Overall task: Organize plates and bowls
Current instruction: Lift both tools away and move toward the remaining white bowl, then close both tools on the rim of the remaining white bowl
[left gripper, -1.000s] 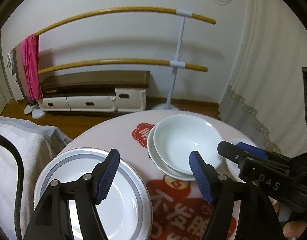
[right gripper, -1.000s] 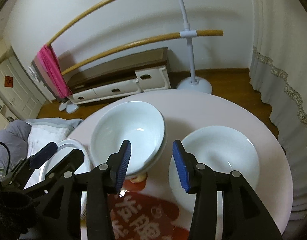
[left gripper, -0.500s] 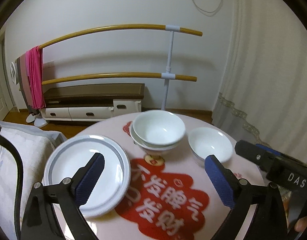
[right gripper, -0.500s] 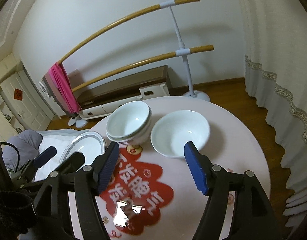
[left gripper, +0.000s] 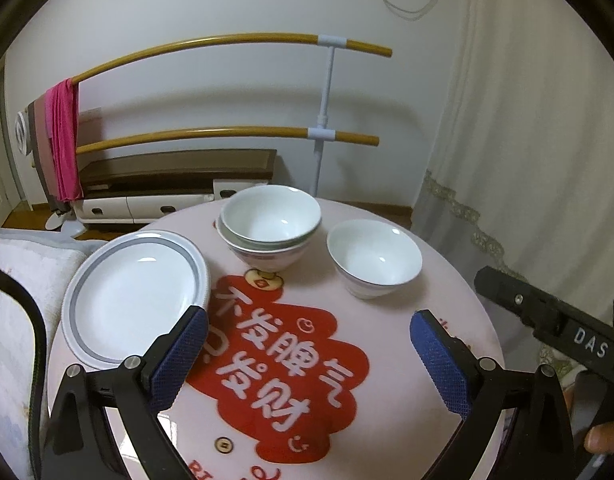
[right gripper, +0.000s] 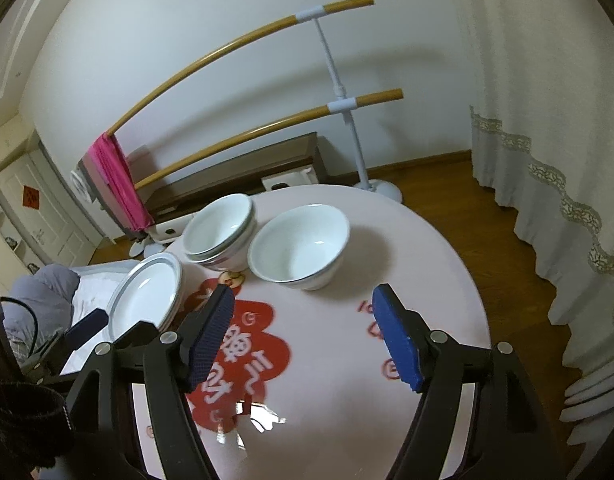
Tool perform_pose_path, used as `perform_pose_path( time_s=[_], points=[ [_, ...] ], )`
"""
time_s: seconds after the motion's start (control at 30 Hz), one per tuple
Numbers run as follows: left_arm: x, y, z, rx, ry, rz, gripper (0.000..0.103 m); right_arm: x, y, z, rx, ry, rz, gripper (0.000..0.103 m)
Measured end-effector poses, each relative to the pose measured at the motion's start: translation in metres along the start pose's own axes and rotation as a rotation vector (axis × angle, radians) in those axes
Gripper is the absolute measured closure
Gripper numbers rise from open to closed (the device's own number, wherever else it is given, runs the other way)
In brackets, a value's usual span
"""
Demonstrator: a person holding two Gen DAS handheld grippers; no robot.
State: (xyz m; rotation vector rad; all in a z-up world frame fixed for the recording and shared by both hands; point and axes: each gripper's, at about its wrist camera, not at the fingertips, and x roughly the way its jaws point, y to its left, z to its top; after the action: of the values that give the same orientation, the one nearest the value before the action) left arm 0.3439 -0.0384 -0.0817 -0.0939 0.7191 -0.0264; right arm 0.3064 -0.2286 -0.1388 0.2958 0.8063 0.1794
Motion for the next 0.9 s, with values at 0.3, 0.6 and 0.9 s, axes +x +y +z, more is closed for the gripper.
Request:
perform_pose_path(
  time_s=[0.3,0.6,0.9],
  points=[
    [0.037,-0.016,0.013,0.011,0.039,0.035,0.003,0.048,-0.029,0.016,0.018,0.058,-0.03,0.03],
    [0.084,-0.015,0.033,-0.003,0.073,0.087,0.003,0.122,-0.041,0.028,0.031,0.175,0.003,0.047],
    [0.128,-0.026,0.045,0.03,0.112,0.093,0.003,0.141,-0.049,0.028,0.038,0.191,0.05,0.077]
  ],
)
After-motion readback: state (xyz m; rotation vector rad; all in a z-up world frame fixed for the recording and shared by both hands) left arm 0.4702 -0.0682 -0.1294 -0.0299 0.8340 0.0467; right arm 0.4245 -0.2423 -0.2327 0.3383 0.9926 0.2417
